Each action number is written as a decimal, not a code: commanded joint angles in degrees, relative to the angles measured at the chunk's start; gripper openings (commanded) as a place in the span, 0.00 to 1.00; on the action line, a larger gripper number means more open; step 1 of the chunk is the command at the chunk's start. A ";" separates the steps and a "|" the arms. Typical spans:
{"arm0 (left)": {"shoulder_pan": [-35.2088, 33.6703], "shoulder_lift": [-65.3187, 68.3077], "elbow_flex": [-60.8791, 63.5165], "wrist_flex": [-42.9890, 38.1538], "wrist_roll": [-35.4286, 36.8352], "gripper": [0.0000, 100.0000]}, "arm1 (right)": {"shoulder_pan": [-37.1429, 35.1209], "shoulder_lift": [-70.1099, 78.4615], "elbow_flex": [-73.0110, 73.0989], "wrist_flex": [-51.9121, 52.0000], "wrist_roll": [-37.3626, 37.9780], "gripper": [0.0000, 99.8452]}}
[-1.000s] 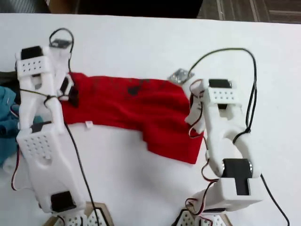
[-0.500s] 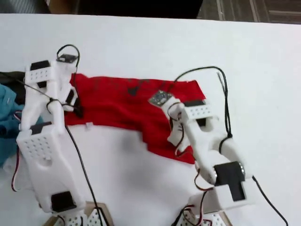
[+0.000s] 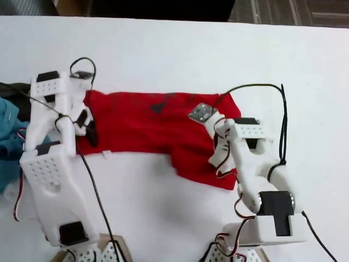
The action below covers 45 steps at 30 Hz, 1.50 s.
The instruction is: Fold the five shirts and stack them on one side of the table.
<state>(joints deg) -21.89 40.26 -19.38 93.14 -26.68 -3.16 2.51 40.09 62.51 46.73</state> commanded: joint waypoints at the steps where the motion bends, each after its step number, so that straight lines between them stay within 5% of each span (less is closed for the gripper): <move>1: -0.09 -4.31 -0.22 4.04 -1.49 0.24 | 3.82 0.13 0.70 1.10 0.35 0.22; 8: 2.46 -16.26 -2.42 5.63 -2.11 0.24 | -0.48 -3.47 -10.20 12.44 -0.09 0.22; 17: 3.87 -18.46 -0.66 -4.31 2.73 0.24 | -13.67 -17.98 -10.20 22.90 -0.18 0.22; 23: 5.45 -18.46 13.32 -18.90 3.08 0.24 | -20.62 -18.15 0.18 16.92 -0.18 0.22; 30: 5.45 -18.46 23.25 -30.77 3.16 0.24 | -20.70 -17.89 5.45 9.27 0.26 0.24; 37: 5.71 -18.55 28.53 -36.13 3.16 0.24 | -20.62 -7.43 4.66 5.49 0.35 0.39; 45: 6.07 -18.55 28.70 -36.13 3.16 0.24 | -20.18 5.14 -0.97 4.79 -0.18 0.38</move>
<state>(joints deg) -16.62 22.42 9.01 58.86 -24.04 -23.82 3.74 41.49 67.87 46.29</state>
